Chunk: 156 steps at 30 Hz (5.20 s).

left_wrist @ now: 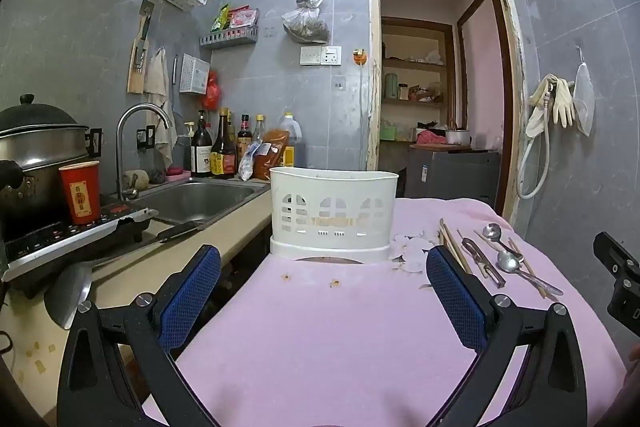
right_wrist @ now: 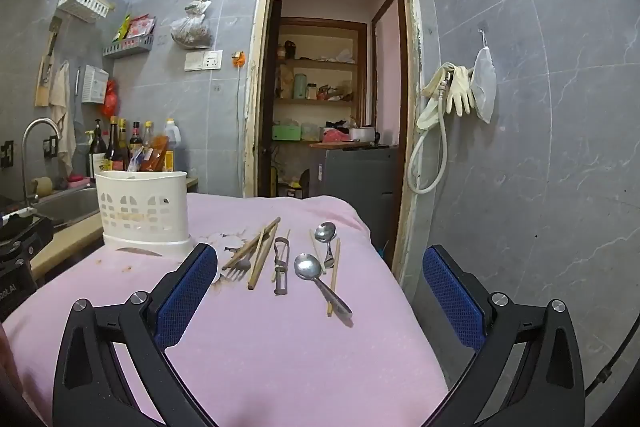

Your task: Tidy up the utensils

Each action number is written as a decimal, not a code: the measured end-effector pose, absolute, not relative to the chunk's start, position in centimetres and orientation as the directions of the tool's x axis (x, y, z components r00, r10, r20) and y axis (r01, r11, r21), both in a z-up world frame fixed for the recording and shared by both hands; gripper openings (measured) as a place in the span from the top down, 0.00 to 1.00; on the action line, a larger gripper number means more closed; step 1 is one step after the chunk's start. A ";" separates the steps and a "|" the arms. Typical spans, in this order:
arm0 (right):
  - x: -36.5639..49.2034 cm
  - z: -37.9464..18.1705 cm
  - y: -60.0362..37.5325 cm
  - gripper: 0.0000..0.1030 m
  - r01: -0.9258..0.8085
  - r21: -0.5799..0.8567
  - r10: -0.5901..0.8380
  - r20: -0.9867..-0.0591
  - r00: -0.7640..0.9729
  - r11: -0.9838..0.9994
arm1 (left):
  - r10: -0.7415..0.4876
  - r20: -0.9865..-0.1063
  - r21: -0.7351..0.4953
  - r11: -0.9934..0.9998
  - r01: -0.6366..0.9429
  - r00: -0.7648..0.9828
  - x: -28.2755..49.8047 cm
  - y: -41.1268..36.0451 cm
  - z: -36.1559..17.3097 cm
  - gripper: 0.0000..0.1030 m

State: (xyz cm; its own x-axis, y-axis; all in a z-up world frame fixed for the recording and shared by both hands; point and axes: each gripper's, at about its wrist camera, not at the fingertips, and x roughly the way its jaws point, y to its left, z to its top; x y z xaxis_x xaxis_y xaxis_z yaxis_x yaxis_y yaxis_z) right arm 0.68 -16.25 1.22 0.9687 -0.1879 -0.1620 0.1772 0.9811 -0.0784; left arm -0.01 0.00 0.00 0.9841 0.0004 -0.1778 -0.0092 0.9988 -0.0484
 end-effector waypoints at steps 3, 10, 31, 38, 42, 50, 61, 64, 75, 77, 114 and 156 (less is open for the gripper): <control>0.6 1.2 -16.2 0.00 0.179 -0.079 -0.189 -0.158 0.969 0.981 | 0.000 -0.187 -0.046 0.999 -0.009 0.982 0.0 0.0 0.0 0.02; 0.6 1.2 -16.2 0.00 0.178 -0.079 -0.189 -0.159 0.969 0.981 | -0.002 -0.188 -0.046 0.999 -0.006 0.982 0.0 0.0 0.0 0.02; 0.7 0.8 -16.2 0.00 0.179 -0.079 -0.190 -0.163 0.968 0.981 | -0.005 -0.202 -0.043 0.999 -0.004 0.979 0.3 -0.1 -0.5 0.02; 0.8 0.8 -16.2 0.00 0.178 -0.079 -0.189 -0.165 0.968 0.981 | -0.006 -0.204 -0.045 0.999 -0.003 0.979 0.3 0.0 -0.5 0.02; 0.8 0.8 -16.1 0.00 0.178 -0.080 -0.189 -0.165 0.968 0.981 | -0.006 -0.204 -0.045 0.999 -0.004 0.979 0.3 0.0 -0.5 0.02; 0.8 0.8 -16.1 0.00 0.177 -0.079 -0.188 -0.165 0.968 0.981 | -0.007 -0.204 -0.045 0.999 -0.002 0.979 0.3 0.0 -0.4 0.02; 0.8 0.8 -16.0 0.00 0.176 -0.079 -0.187 -0.167 0.968 0.981 | -0.008 -0.207 -0.045 0.999 -0.002 0.978 0.3 0.0 -0.4 0.02; 0.8 0.8 -16.0 0.00 0.177 -0.079 -0.188 -0.167 0.968 0.981 | -0.007 -0.207 -0.044 0.999 -0.002 0.978 0.3 0.0 -0.4 0.02; 0.8 0.8 -16.0 0.00 0.177 -0.079 -0.188 -0.168 0.968 0.981 | -0.007 -0.208 -0.042 0.999 -0.002 0.978 0.3 -0.1 -0.4 0.02; 0.8 0.8 -15.9 0.00 0.176 -0.078 -0.187 -0.169 0.968 0.981 | -0.006 -0.207 -0.042 0.999 -0.003 0.978 0.2 -0.1 -0.4 0.02; 10.0 5.3 -19.5 0.00 -0.006 -0.199 -0.048 -0.268 0.962 0.980 | -0.242 -0.360 -0.025 0.968 0.250 0.901 11.2 -2.9 4.9 0.02; 32.6 -3.7 -27.1 0.52 -0.215 -0.150 0.027 -0.758 0.651 0.965 | -0.149 -0.832 0.184 0.834 0.520 0.534 35.7 -16.2 -8.9 0.76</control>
State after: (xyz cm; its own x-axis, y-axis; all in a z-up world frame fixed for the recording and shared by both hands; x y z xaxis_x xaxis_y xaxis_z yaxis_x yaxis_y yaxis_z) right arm 32.61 -27.11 -3.73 0.6514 0.0270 -0.7583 -0.2148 0.9650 -0.1502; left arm 35.68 -16.25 -8.94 0.5336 -0.1490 -0.8325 0.5200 0.8341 0.1841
